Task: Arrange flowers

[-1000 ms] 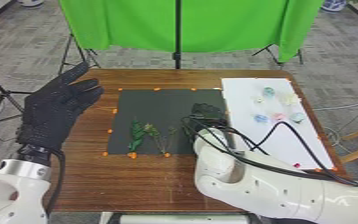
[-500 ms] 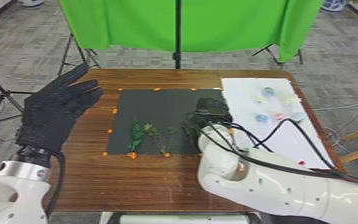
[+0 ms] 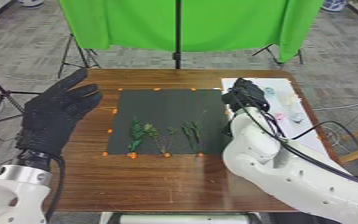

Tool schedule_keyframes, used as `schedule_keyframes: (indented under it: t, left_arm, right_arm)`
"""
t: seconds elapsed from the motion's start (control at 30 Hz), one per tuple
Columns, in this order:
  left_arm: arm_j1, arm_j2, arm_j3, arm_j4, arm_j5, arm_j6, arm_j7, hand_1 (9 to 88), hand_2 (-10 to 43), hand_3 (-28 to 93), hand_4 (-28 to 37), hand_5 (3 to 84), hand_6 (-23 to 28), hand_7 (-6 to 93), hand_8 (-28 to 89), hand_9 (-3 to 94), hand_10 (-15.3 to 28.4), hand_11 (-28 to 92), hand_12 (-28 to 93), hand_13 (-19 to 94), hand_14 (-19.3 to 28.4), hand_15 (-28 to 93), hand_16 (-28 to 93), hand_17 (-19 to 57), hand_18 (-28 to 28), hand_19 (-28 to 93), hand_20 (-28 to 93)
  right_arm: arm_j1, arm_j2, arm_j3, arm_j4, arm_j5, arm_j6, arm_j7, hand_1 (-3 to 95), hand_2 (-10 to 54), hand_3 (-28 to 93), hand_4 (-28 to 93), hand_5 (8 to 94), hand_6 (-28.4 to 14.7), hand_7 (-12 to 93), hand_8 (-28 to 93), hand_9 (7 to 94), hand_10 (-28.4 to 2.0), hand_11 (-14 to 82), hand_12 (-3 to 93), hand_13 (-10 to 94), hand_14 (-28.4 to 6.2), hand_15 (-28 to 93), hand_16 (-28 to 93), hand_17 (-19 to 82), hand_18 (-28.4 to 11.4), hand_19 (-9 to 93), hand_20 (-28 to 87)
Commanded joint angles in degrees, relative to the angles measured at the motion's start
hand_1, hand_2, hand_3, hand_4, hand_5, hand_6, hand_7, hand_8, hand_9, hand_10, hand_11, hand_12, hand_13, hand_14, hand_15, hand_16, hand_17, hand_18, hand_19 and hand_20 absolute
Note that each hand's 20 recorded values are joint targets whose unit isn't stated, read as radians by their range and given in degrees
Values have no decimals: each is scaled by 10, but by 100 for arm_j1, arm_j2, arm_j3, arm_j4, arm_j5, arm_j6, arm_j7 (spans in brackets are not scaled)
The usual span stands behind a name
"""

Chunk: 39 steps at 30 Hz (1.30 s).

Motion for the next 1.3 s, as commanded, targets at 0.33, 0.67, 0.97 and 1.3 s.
schedule_keyframes:
  t: [0.33, 0.67, 0.97, 1.3]
  left_arm:
    - [62, 5, 53, 35, -28, 84, 16, 248, 70, 792, -200, 374, 99, 163, -106, 341, 218, 296, 116, 230, 283, 512, -88, -105, 241, 550, 163]
    - [43, -2, 52, 55, -18, 53, -4, 247, 72, 792, -199, 374, 99, 163, -105, 342, 218, 298, 116, 231, 284, 512, -88, -105, 241, 550, 163]
    - [-24, 11, 92, 92, -23, -13, -34, 247, 71, 793, -199, 375, 99, 162, -105, 342, 219, 298, 116, 231, 283, 512, -88, -105, 241, 550, 163]
    - [-79, 17, 54, 12, 63, -100, -117, 246, 71, 794, -198, 375, 99, 163, -105, 342, 218, 299, 116, 230, 283, 512, -89, -105, 241, 550, 163]
  right_arm:
    - [-472, 412, 532, 519, 504, -780, 322, 416, -70, 764, -225, 547, -48, 106, -109, 837, -159, 239, 152, 866, -87, 568, 161, 378, -226, 926, -185]
    - [-505, 396, 375, 718, 589, -1049, 371, 419, -90, 754, -226, 532, -46, 103, -108, 832, -162, 231, 148, 865, -88, 575, 156, 381, -225, 928, -199]
    - [-344, 466, -347, 1013, 157, -542, 228, 536, -95, 699, -278, 805, -5, 150, 16, 911, -93, 166, 245, 887, -62, 515, 172, 397, -193, 913, -197]
    - [-122, 487, -586, 770, -355, -120, 172, 577, -95, 706, -282, 868, -16, 172, 51, 937, -71, 202, 271, 913, -44, 496, 187, 406, -176, 914, -185]
